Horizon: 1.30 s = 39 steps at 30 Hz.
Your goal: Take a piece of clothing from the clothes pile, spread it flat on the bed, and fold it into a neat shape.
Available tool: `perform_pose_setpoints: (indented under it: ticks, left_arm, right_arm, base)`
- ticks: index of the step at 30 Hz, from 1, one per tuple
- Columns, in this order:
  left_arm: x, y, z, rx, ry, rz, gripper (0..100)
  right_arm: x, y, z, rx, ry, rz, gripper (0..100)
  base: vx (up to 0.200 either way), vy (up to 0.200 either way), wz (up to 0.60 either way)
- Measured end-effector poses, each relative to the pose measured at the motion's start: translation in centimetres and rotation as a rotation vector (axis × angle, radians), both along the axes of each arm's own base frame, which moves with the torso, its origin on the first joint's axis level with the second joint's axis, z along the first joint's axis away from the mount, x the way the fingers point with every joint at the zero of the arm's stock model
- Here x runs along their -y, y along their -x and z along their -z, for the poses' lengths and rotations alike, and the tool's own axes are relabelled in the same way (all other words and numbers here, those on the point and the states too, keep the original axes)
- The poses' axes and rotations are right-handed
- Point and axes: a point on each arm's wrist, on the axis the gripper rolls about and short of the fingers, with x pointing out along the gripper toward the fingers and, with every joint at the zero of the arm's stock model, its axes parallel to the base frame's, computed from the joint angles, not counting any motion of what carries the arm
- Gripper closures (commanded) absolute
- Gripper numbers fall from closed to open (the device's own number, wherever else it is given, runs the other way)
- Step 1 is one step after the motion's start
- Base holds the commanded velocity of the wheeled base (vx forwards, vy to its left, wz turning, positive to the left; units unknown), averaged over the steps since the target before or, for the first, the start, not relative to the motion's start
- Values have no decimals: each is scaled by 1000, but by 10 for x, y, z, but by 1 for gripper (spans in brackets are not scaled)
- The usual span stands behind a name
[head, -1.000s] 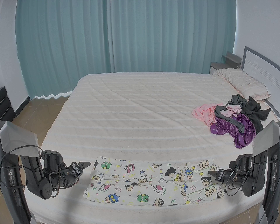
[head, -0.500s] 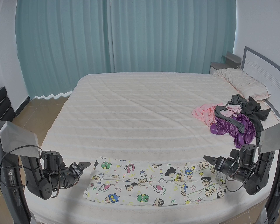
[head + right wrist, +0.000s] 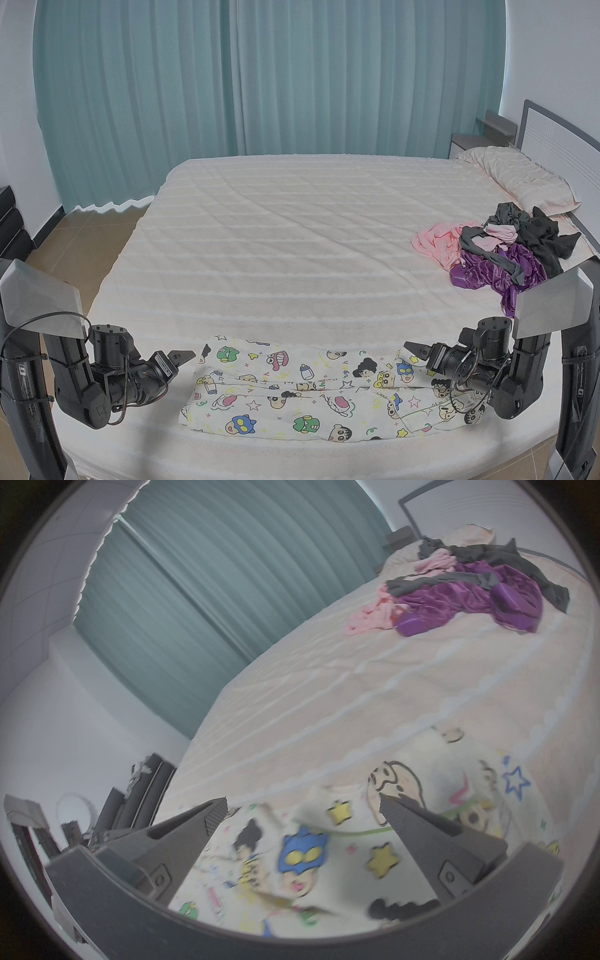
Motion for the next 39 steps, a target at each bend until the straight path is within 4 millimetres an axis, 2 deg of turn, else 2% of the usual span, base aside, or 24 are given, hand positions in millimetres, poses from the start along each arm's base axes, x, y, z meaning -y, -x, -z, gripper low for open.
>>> perform_pose_setpoints:
  ticks: [4,9,14,18,22,29,35,39]
  left_arm:
    - [0,0,0,1,-7,6,0]
    - [0,0,1,-1,-8,6,0]
    - [0,0,1,-2,-10,5,0]
    - [0,0,1,-2,-8,5,0]
    - [1,-3,0,10,-1,11,0]
    - [9,-31,-1,70,-36,69,0]
    - [17,-45,11,-57,-101,146,0]
    - [23,-52,12,-53,-165,220,0]
  right_arm:
    - [12,-12,16,-17,5,58,0]
    - [20,-15,29,-47,6,88,0]
    - [21,-15,32,-65,-17,109,0]
    - [22,-16,23,-54,-61,137,0]
    - [23,-15,5,-39,-149,183,0]
    - [24,-1,-23,-11,-203,201,0]
    - [21,7,-34,2,-203,207,0]
    - [17,11,-37,7,-194,215,0]
  base:
    - [0,0,0]
    - [0,0,0]
    - [0,0,0]
    - [0,0,0]
    - [0,0,0]
    - [0,0,0]
    - [0,0,0]
    - [0,0,0]
